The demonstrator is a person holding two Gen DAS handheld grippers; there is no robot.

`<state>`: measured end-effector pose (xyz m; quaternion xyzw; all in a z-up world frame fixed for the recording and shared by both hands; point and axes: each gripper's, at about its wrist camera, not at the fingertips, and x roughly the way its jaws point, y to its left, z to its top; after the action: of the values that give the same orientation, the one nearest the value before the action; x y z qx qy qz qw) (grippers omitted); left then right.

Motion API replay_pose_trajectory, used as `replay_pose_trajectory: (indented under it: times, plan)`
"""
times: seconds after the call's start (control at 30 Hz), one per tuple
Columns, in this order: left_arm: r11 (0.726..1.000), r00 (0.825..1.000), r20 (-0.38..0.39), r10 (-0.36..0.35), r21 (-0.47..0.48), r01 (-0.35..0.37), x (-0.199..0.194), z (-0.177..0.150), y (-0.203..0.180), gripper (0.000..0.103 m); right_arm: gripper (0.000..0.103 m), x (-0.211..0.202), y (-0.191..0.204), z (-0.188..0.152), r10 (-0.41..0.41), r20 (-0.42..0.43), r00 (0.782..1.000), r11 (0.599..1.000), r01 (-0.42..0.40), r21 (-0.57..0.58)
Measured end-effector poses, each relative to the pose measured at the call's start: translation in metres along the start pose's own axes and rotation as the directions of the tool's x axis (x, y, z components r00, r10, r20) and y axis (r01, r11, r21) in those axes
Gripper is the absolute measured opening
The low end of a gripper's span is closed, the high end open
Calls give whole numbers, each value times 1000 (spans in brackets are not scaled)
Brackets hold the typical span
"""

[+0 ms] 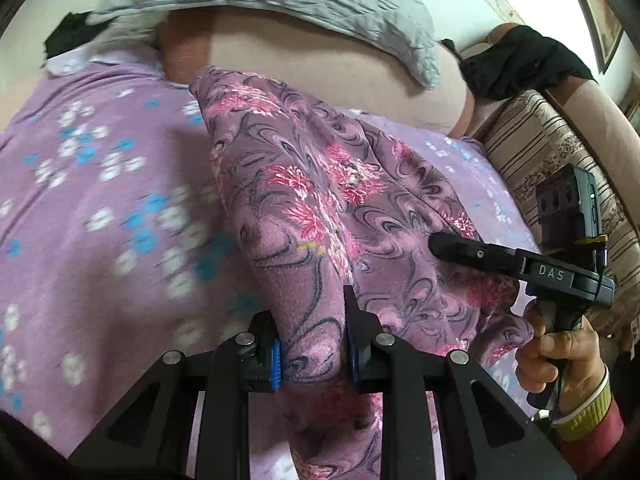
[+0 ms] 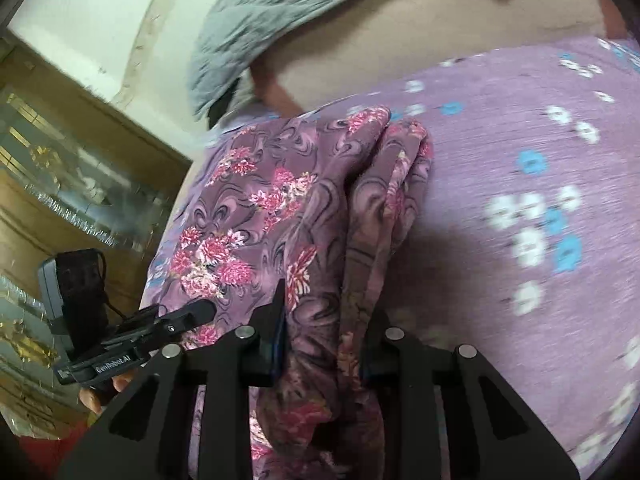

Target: Fold small clothes

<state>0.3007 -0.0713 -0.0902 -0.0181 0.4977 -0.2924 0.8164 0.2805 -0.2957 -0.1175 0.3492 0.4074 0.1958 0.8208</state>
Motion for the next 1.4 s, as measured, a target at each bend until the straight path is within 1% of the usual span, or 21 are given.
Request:
replay_pose_trajectory:
  times: [0.17,0.3,0.33,0.37,0.4,0.43,0.47,0.5,0.53,0.6,0.67,0.73,0.87,1.0,1.1,1.13,1.17,1.23,1.3,1.33,1.4]
  plan:
    - [999,999,-22,27,-19,-27,-24,-30,30,24,29,23,31,-26,2,-18,1000,1000,-2,-18]
    - [998,995,-79,59,-34,-62,-13,-47,41,26,30,37,28,-44,-35,-51,998,999,34,-20]
    - [995,990,-113,85,-35,-89,-5,-53,44,30,30,41,28,-48,-53,-59,997,998,52,-26]
    - [993,986,-133,105,-36,-111,-1,-57,46,39,31,45,29,-49,-68,-61,996,997,66,-30]
    - [991,983,-142,118,-40,-124,-1,-59,49,44,33,47,27,-52,-78,-62,995,997,76,-31]
    - [989,982,-140,129,-49,-137,-5,-61,51,52,35,48,25,-53,-80,-61,995,997,78,-26]
    - [988,982,-132,134,-55,-142,-9,-61,53,57,40,47,22,-53,-84,-63,994,996,83,-18]
    - [987,983,-113,144,-62,-151,-16,-61,55,60,46,43,21,-53,-101,-64,993,995,100,-10]
    - [981,982,-85,169,-77,-175,-23,-60,59,63,47,37,20,-52,-113,-53,992,994,113,-10]
    - [974,980,-53,190,-111,-195,-31,-56,67,64,48,17,24,-47,-154,14,988,988,154,-32]
    - [968,980,-31,197,-151,-199,-34,-51,76,64,48,-2,33,-37,-196,97,976,977,202,-64]
    - [964,979,-24,202,-173,-203,-32,-47,82,64,47,-10,43,-21,-182,141,973,977,195,-85]
    - [959,981,-29,192,-208,-194,-21,-40,93,65,36,18,43,6,-166,77,983,981,173,-92]
    - [958,983,-30,182,-218,-185,-10,-31,96,65,36,52,32,16,-206,9,978,976,206,-73]
    - [961,981,-30,189,-199,-191,-1,-24,93,65,35,66,29,21,-164,-14,986,984,163,-66]
    - [961,980,-31,197,-191,-199,2,-21,92,65,29,69,32,23,-146,-13,989,986,144,-78]
    - [961,979,-29,202,-186,-204,3,-20,91,65,5,70,35,24,-144,-16,989,985,142,-94]
    - [962,978,-27,209,-175,-210,4,-20,88,65,5,55,46,28,-139,38,990,983,142,-113]
    - [967,981,-29,193,-162,-195,4,-19,85,65,5,23,55,27,-82,125,989,989,96,-110]
    - [970,982,-32,185,-153,-188,6,-19,82,65,5,16,55,25,-82,145,986,990,98,-105]
    - [968,976,-38,214,-126,-217,10,-21,77,65,5,17,49,19,-142,131,981,982,156,-102]
